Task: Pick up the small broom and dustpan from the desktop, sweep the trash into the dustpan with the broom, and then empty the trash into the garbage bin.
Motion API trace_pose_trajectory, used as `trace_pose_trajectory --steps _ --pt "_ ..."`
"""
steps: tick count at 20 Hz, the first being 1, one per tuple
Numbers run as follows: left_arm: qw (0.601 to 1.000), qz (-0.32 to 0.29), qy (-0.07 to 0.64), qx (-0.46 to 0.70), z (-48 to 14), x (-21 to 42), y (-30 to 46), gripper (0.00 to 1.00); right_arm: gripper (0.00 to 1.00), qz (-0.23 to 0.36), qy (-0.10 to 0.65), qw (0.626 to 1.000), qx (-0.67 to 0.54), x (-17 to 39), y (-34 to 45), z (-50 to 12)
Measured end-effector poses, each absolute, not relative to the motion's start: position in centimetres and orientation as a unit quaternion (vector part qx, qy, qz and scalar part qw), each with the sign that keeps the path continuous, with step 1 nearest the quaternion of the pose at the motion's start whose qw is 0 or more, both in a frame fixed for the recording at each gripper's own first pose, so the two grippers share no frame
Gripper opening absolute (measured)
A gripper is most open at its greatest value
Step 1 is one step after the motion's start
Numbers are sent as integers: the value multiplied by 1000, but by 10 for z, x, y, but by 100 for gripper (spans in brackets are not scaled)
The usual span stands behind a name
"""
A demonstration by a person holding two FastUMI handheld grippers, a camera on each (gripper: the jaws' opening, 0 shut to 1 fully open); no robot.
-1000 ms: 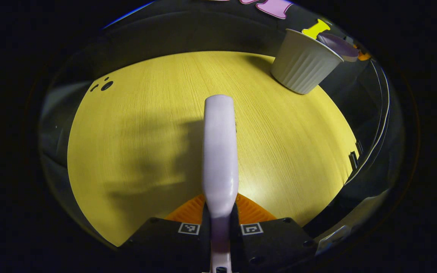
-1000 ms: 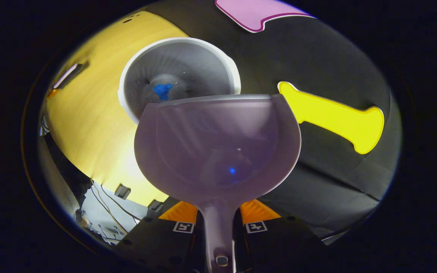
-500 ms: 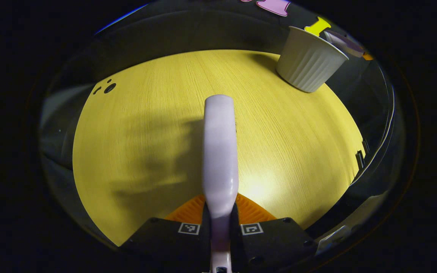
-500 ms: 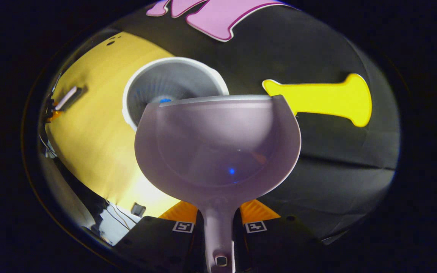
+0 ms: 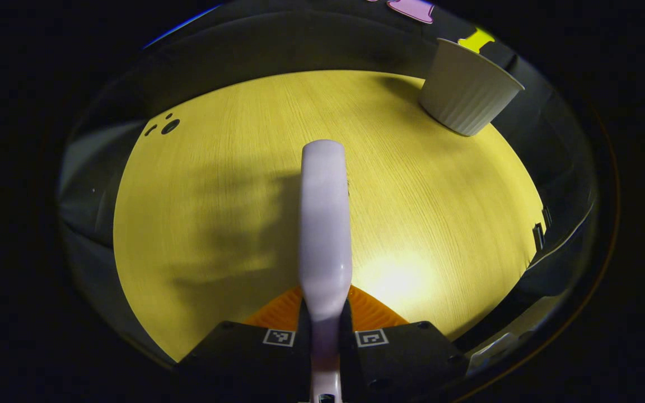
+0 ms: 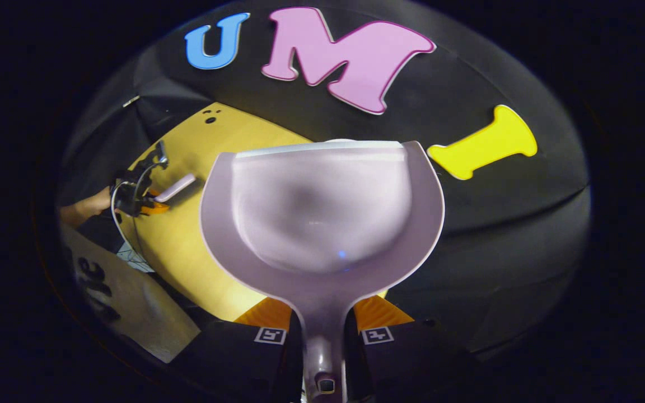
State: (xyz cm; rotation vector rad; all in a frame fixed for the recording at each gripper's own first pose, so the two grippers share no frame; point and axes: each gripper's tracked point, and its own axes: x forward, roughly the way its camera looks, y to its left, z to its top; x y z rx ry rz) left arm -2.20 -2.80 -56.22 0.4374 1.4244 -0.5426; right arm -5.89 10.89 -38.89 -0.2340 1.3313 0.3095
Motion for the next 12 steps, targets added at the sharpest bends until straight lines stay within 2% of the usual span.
trace_pose_trajectory --steps 2,3,4,5,6,7,12 --pt "702 -239 640 200 -561 -23 -28 25 36 154 622 764 -76 -89 145 -407" --pt "701 -237 641 201 -562 -23 -27 22 34 158 629 758 -62 -104 161 -420" --pt "701 -236 642 202 -561 -23 -27 25 32 161 638 751 -49 -121 178 -437" --pt "701 -234 642 204 -561 -23 -27 24 34 159 649 743 -37 -136 194 -453" --pt "701 -233 642 205 -560 -23 -28 25 31 158 660 734 -30 -149 202 -470" --pt "701 -231 643 205 -561 -23 -27 25 34 159 669 725 -29 -159 211 -487" --pt "702 -223 645 204 -560 -24 -28 24 31 148 703 695 -25 -192 246 -572"
